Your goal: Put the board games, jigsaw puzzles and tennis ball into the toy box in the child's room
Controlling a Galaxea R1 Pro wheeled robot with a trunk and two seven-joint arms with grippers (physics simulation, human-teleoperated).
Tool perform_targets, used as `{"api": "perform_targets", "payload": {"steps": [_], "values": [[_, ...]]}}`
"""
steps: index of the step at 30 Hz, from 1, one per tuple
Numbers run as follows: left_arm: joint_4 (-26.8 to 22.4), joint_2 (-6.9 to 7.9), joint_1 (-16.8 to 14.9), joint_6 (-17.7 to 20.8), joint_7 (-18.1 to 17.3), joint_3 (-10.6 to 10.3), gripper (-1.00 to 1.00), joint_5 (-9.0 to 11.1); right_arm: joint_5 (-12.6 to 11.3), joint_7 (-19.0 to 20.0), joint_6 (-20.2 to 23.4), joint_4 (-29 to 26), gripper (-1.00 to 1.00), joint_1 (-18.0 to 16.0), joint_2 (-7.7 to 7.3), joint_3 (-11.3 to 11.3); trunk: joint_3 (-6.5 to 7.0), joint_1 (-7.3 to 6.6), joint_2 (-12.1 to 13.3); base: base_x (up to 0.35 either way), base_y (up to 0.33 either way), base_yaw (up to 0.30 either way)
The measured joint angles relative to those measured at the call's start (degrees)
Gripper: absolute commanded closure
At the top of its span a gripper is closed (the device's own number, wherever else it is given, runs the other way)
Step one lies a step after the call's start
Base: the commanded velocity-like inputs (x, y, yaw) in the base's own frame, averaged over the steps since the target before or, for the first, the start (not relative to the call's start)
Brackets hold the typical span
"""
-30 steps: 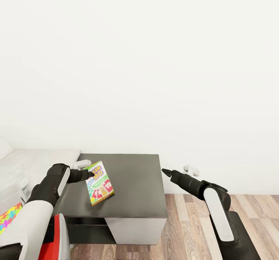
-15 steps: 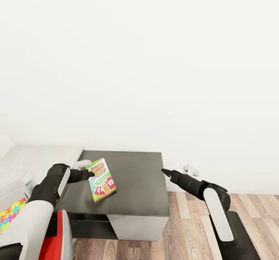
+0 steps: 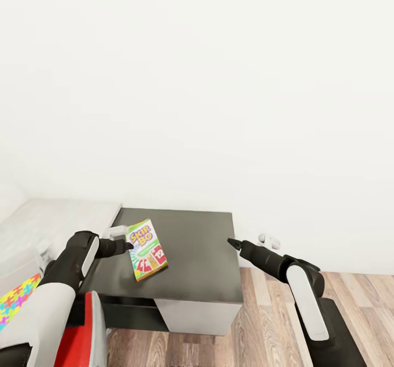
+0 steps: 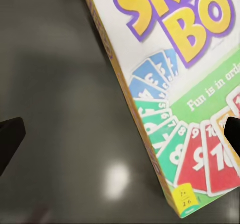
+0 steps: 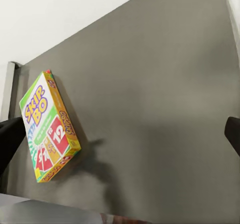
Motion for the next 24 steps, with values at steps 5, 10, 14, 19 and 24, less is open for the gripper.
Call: {"api": "perform_targets", "payload": {"steps": [5,10,14,19,24], "values": [[0.0,0.0,0.0,0.0,0.0,0.0,-1.0,0.0,0.0,0.0,0.0,0.1,-1.0,0.0,0.0,0.0,-0.46,0.0,0.0,0.0,0.0,0.071],[0.0,0.1,0.0,0.0,-0.4,0.1,-1.0,0.3,0.0,0.0,0.0,0.2,-1.0,0.0,-0.22,-0.1,-0.92,0.0,0.0,0.0,0.0,0.071],[0.0,0.29,0.0,0.0,-4.1,-0.1,-1.0,1.5,0.0,0.0,0.0,0.2,-1.0,0.0,-0.28,-0.2,-1.29,0.0,0.0,0.0,0.0,0.071],[0.0,0.59,0.0,-0.1,-11.2,-0.2,-1.0,2.0,-0.1,0.0,0.0,0.2,-1.0,0.0,-0.36,-0.2,-1.75,0.0,0.0,0.0,0.0,0.071],[0.0,1.27,0.0,-0.1,-13.9,-0.1,-1.0,2.2,-0.1,0.1,0.0,0.1,-1.0,0.0,-0.45,-0.2,-2.21,0.0,0.0,0.0,0.0,0.067]]}}
